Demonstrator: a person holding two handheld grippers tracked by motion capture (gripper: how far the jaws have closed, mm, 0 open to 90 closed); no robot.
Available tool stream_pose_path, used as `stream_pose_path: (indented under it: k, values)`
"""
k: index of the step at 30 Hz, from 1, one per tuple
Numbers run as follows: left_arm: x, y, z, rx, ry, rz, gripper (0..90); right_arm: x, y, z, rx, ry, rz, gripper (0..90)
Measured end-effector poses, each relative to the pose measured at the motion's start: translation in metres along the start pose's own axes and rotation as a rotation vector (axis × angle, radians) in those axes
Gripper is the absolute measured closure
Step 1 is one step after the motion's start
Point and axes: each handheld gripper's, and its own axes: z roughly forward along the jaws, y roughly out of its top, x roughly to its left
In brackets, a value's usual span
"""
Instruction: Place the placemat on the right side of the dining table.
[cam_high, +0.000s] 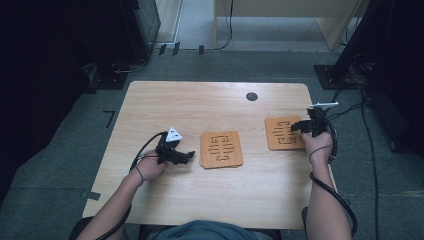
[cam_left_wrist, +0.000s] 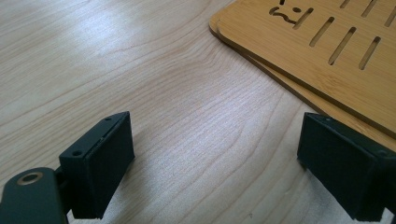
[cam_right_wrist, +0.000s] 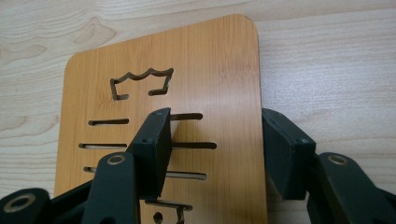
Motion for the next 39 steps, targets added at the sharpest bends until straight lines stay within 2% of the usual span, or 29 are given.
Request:
stream_pose_path:
  k: [14, 17, 20, 26, 39]
  values:
    - [0.0, 0.0, 0.0, 0.0, 0.0, 0.0, 9.9, -0.002, -0.001, 0.001, 0.001, -0.008, -0.008, 45.9]
    - [0.0, 0.0, 0.0, 0.0, 0.0, 0.0, 9.9, -0.002, -0.001, 0.001, -0.004, -0.01, -0.013, 42.3]
    - [0.0, 0.0, 0.0, 0.0, 0.0, 0.0, 9.9, -0.003, -0.001, 0.001, -0.014, 0.009, 0.004, 39.6]
    - [0.0, 0.0, 0.0, 0.0, 0.0, 0.0, 9.9, -0.002, -0.001, 0.0, -0.013, 0.01, 0.008, 39.0]
    - [0.0, 0.0, 0.0, 0.0, 0.0, 0.0, 9.9, 0.011, -0.005, 0.0, 0.006, 0.015, -0.061, 31.3]
